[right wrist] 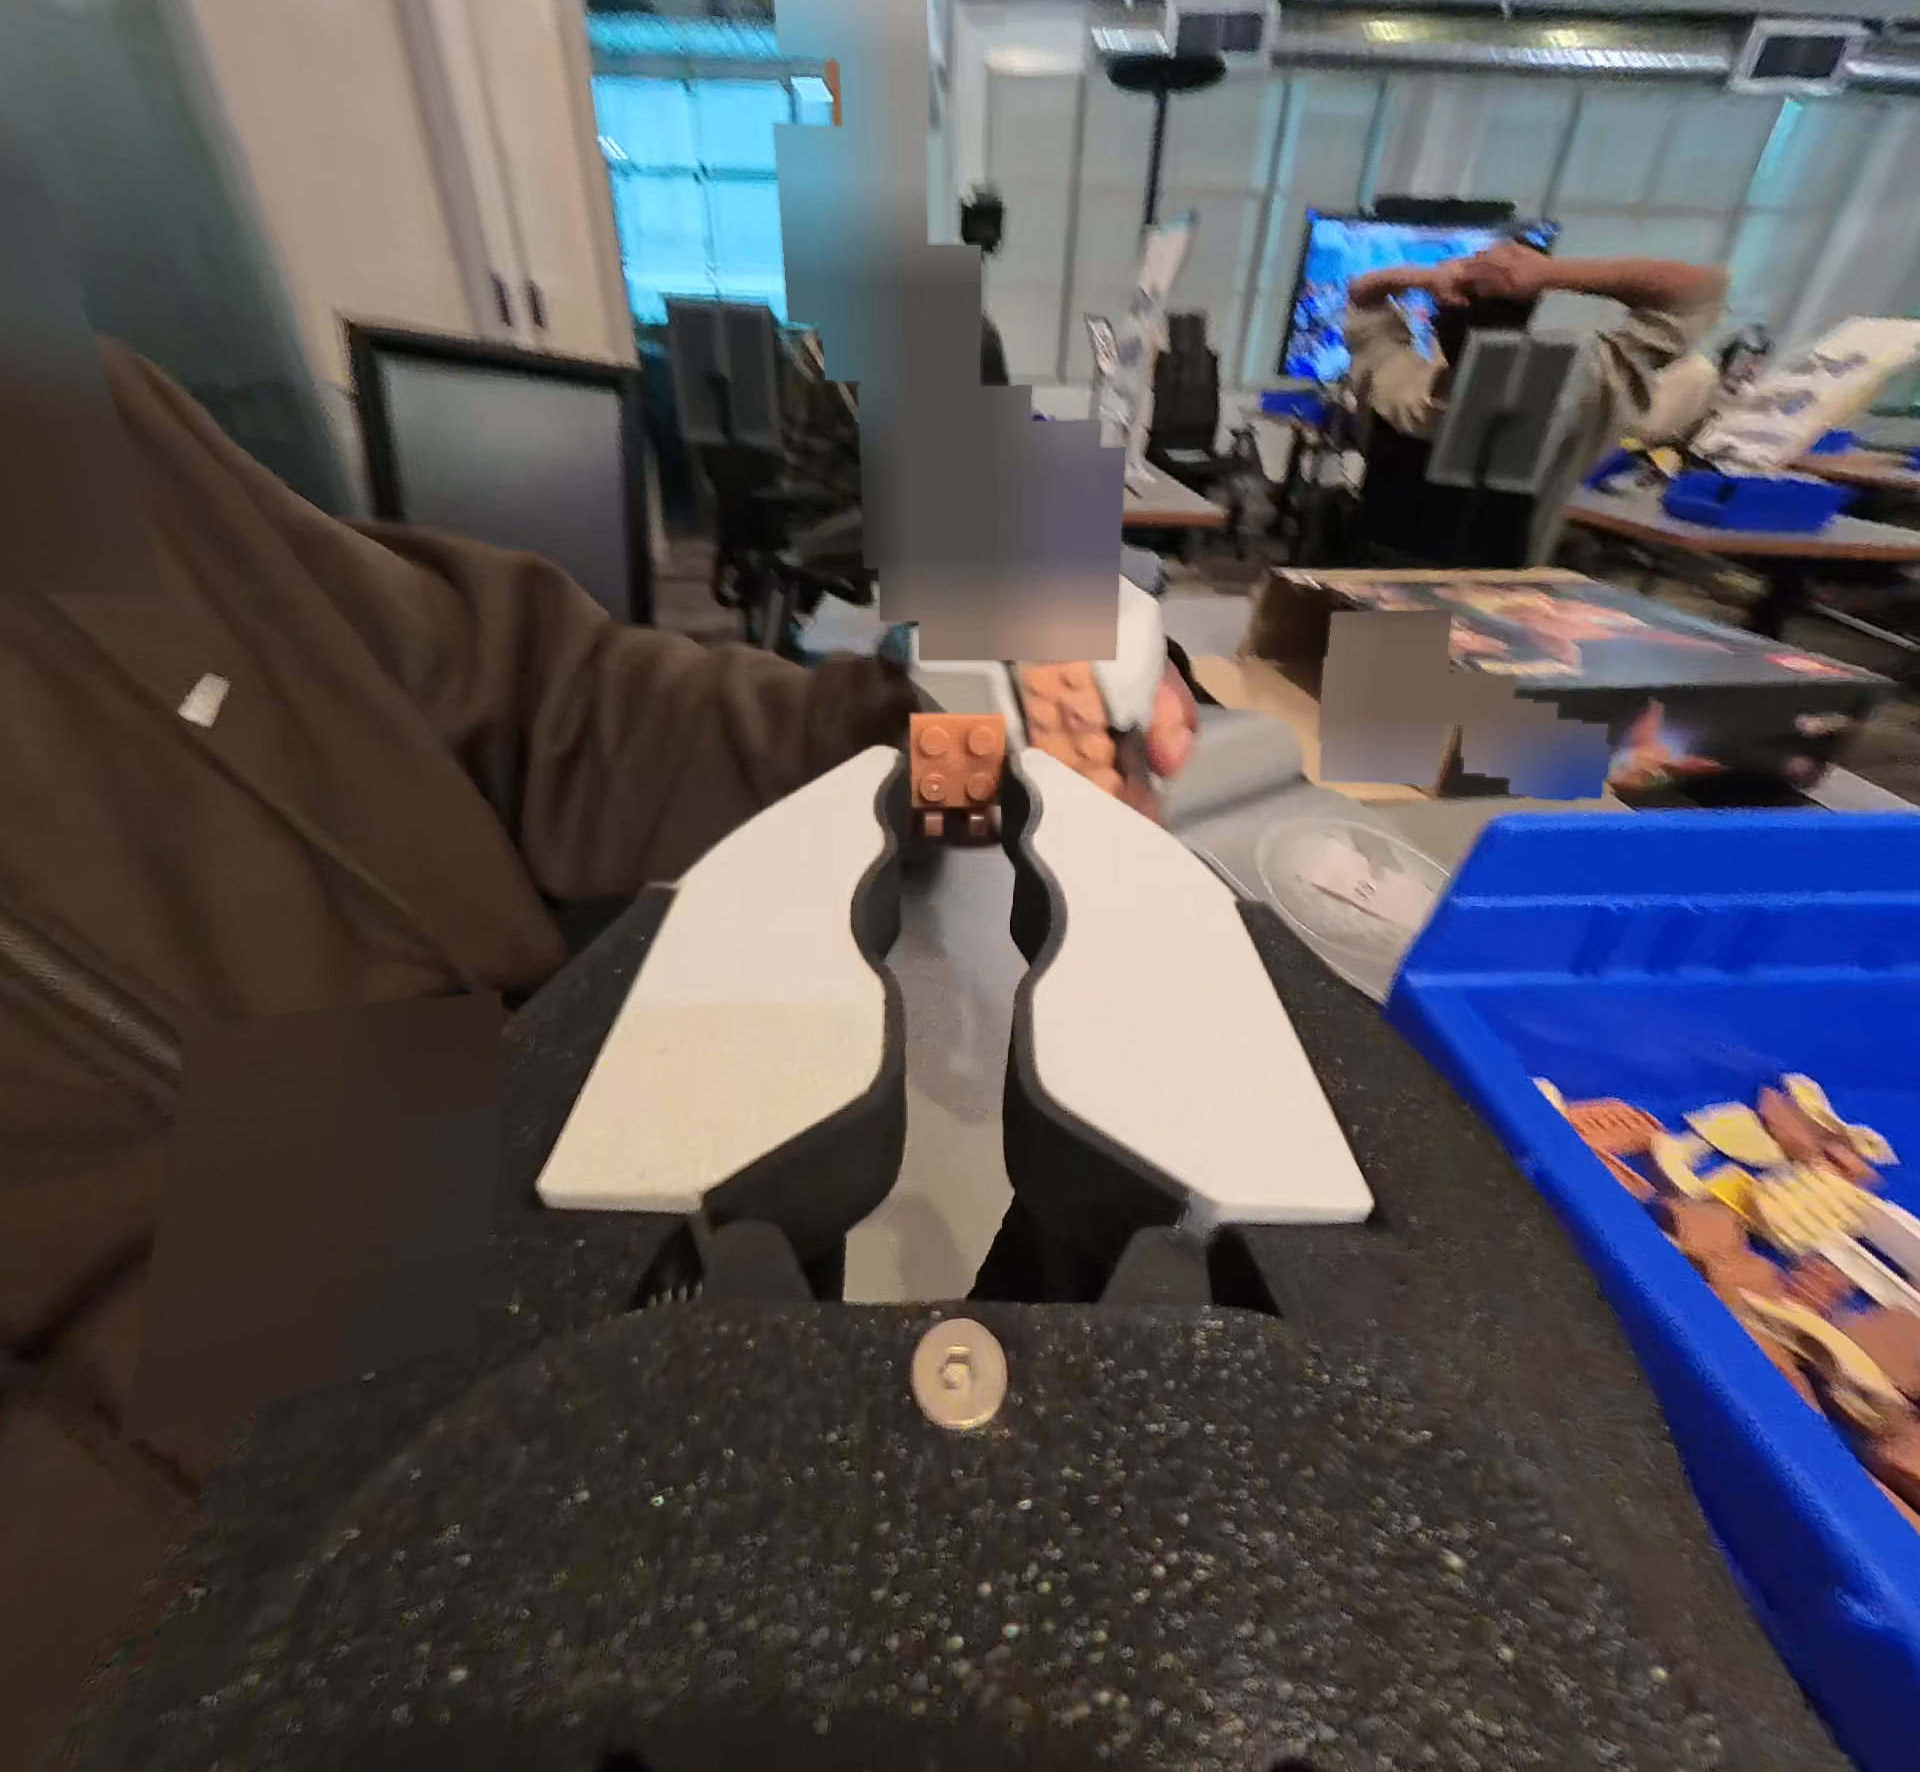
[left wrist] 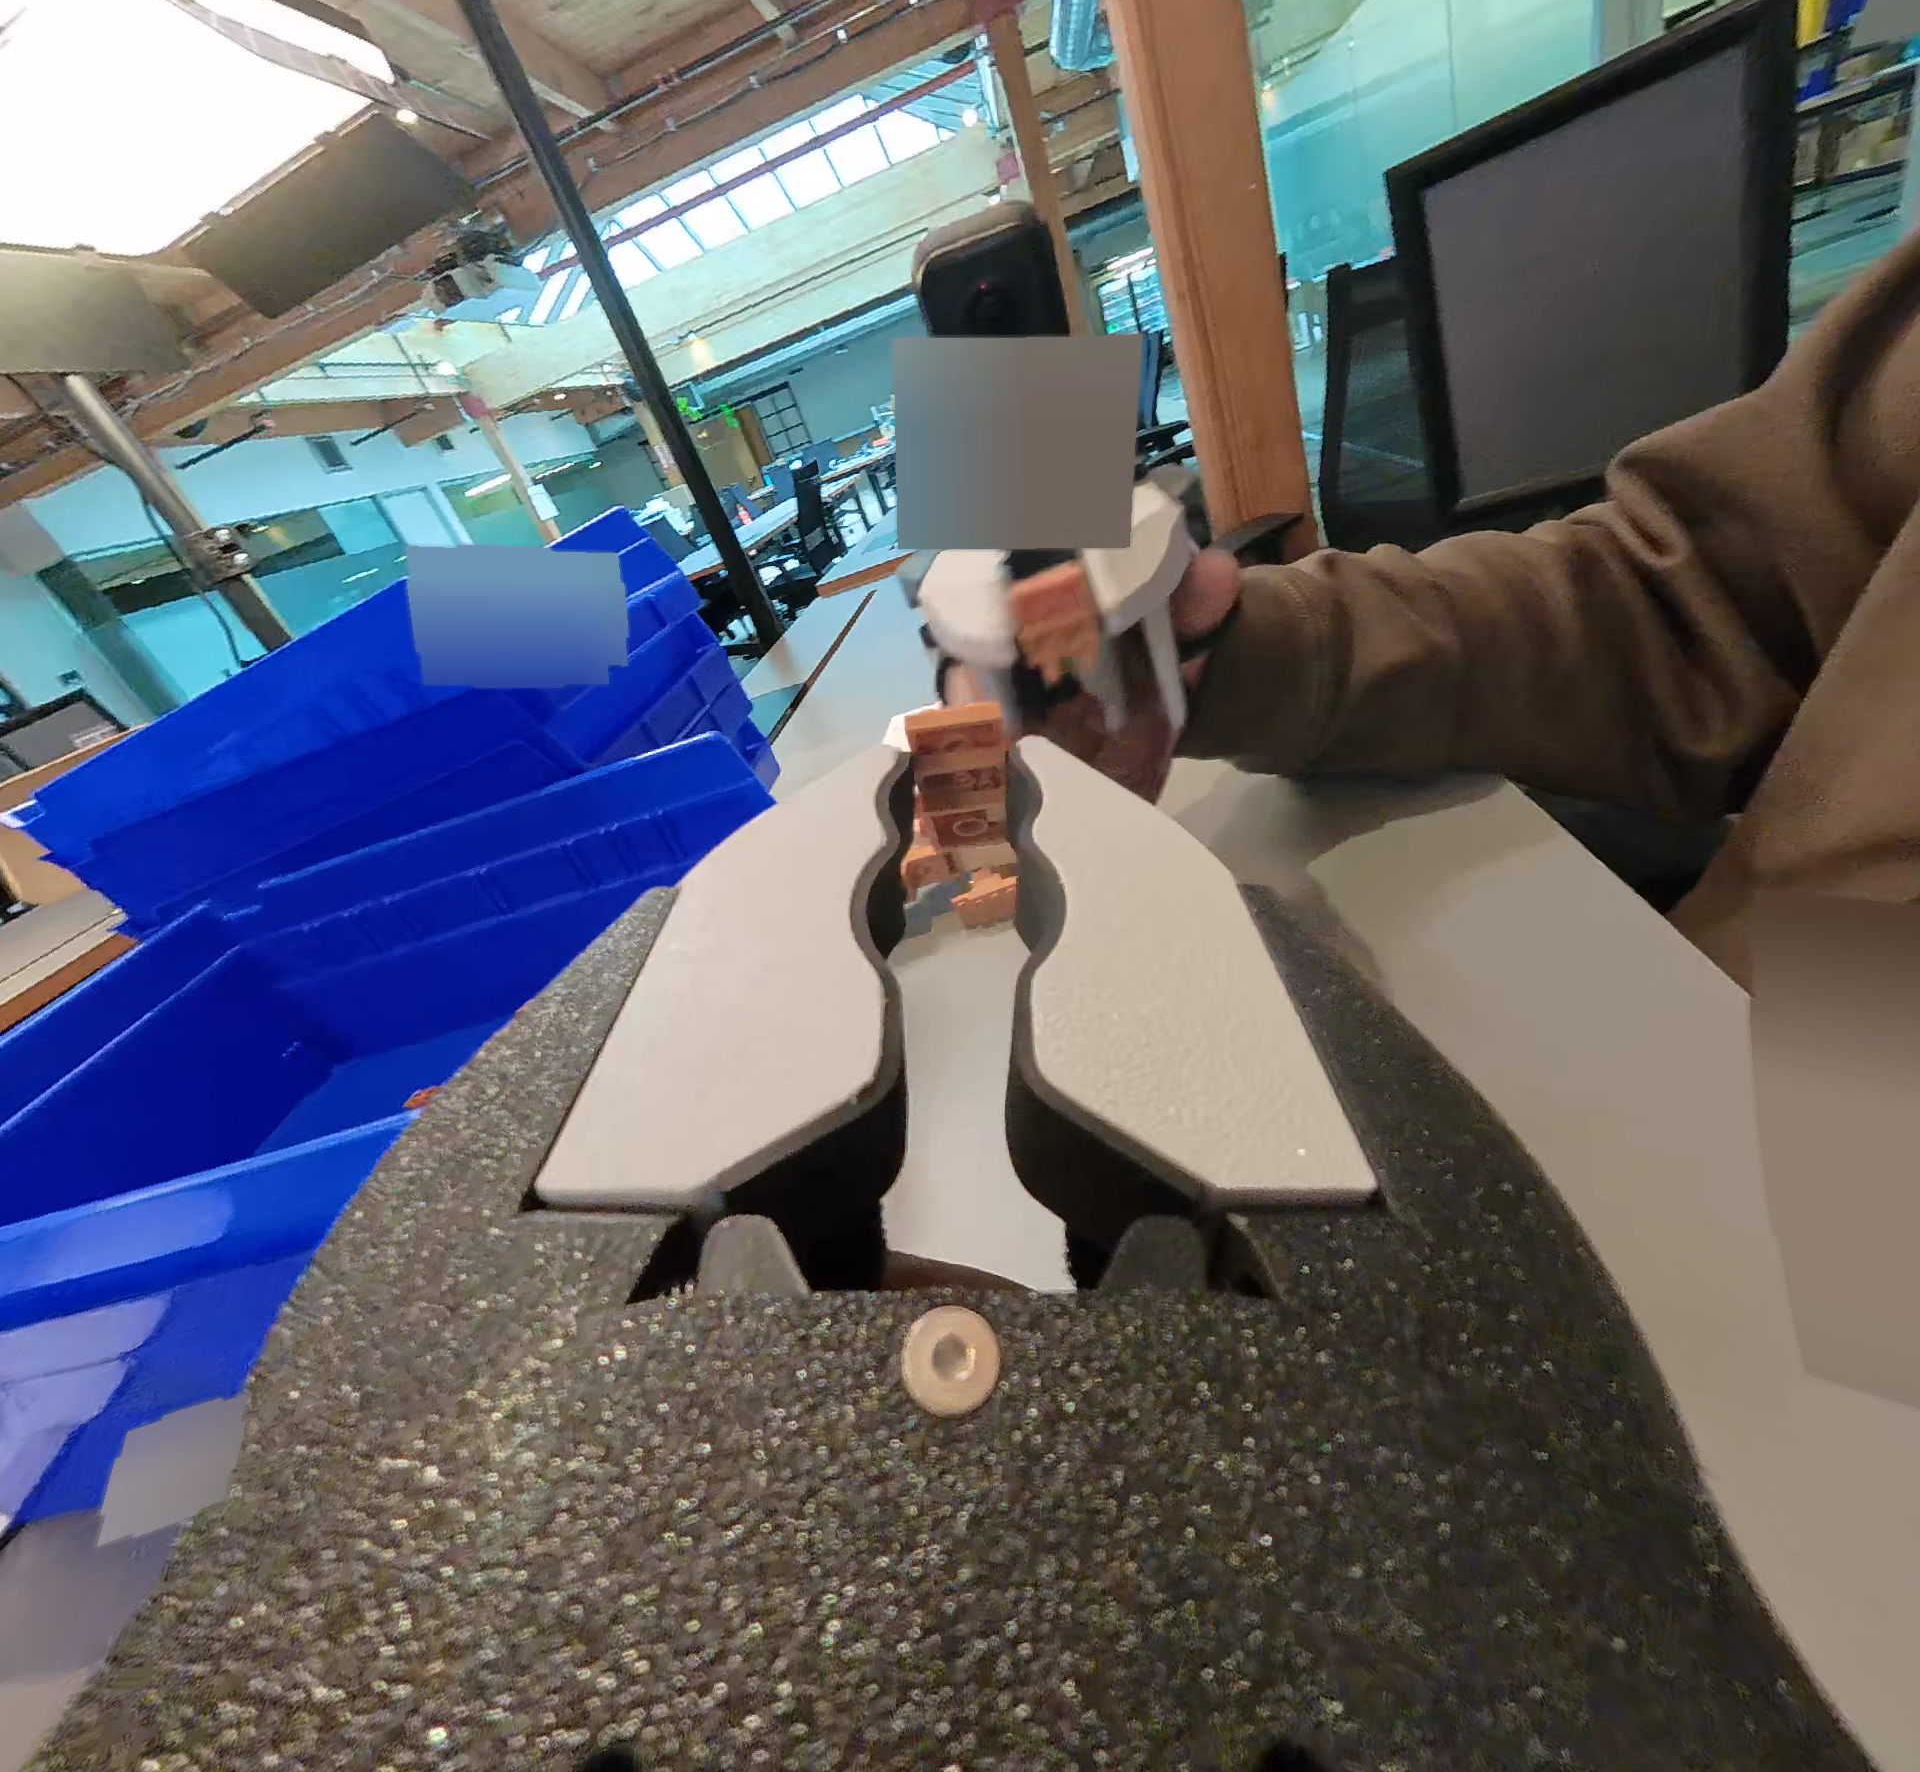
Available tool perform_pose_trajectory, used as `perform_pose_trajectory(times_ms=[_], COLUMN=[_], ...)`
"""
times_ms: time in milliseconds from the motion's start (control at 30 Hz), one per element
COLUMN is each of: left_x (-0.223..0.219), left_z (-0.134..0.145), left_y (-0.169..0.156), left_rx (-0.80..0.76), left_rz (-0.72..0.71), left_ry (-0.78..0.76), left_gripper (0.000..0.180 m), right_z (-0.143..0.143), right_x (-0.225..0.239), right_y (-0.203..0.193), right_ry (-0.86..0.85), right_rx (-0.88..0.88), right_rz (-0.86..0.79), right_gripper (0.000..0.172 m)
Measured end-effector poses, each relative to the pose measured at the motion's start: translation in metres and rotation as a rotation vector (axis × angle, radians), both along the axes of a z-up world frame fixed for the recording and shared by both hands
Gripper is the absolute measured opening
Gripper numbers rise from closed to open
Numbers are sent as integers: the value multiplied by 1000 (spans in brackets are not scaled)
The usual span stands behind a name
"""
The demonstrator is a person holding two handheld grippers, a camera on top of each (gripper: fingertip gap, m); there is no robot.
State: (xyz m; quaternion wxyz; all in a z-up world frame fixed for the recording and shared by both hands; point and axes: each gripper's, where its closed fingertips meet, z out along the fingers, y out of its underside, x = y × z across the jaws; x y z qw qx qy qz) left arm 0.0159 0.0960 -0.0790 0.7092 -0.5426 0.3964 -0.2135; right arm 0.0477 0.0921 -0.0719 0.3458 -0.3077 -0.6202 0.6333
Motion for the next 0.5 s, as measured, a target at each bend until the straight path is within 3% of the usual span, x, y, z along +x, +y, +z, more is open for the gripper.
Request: perform_pose_trajectory(times_ms=[133,367,500], left_x=[-1,9,10], left_z=[-1,-3,-4], left_y=[7,7,9], left_rx=[-1,-18,-22], left_rz=[50,35,42], left_ry=[0,-22,-21], left_gripper=[17,17,17], right_z=[19,43,42], right_x=[14,10,7], right_y=[-8,28,34], right_ry=[64,48,45], right_rx=[-167,-594,-617], right_rz=[149,172,149], right_gripper=[16,16,17])
